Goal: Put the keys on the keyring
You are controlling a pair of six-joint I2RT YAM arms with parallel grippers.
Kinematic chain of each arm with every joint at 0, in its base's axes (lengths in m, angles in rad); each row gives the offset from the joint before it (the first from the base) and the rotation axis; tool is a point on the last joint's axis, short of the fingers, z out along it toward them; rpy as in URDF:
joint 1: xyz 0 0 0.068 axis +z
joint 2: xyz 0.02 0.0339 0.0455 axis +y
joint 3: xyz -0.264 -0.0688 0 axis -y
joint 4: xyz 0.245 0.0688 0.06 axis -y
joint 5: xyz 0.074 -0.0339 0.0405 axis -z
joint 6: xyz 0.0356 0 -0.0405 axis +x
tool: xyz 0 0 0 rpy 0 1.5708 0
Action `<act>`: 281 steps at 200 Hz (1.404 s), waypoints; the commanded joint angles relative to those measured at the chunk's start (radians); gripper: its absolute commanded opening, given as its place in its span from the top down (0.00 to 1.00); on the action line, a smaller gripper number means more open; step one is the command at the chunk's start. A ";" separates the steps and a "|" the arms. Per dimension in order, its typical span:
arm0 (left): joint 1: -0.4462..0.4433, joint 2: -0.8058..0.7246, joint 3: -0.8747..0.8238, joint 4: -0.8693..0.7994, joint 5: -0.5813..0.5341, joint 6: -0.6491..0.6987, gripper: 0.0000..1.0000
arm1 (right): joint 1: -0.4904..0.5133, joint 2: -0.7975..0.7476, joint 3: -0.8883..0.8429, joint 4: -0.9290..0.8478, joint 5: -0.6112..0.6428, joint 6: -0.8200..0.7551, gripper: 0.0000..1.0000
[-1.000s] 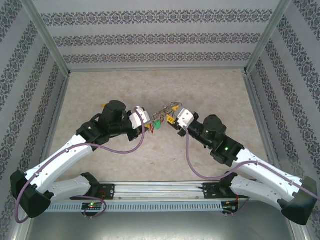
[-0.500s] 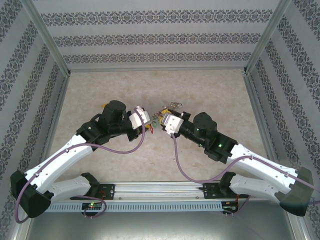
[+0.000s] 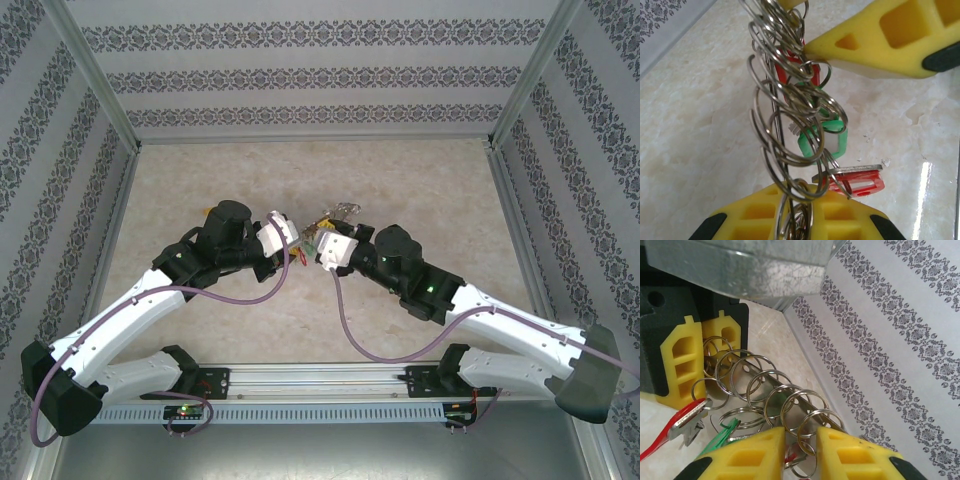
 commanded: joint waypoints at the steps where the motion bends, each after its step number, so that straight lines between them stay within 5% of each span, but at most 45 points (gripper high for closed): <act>1: 0.007 -0.006 0.032 0.039 0.038 -0.012 1.00 | 0.022 0.031 0.042 0.012 0.139 -0.057 0.81; 41: 0.008 -0.010 0.024 0.033 0.029 -0.018 1.00 | 0.035 0.033 0.039 0.061 0.225 -0.054 0.93; 83: 0.014 -0.011 0.015 0.042 0.008 -0.034 1.00 | 0.034 -0.012 0.006 0.068 0.241 -0.026 0.93; 201: 0.026 -0.045 -0.003 0.059 0.011 -0.028 1.00 | -0.137 -0.132 -0.071 0.033 0.188 0.314 0.79; 222: 0.027 -0.045 -0.004 0.058 0.007 -0.025 1.00 | -0.156 -0.173 -0.085 0.021 0.105 0.328 0.74; 253: 0.029 -0.043 -0.004 0.047 0.006 -0.022 1.00 | -0.158 -0.259 -0.094 -0.027 -0.185 0.227 0.69; 281: 0.029 -0.040 -0.009 0.029 -0.006 0.006 1.00 | -0.156 -0.202 0.067 -0.316 -0.327 0.059 0.67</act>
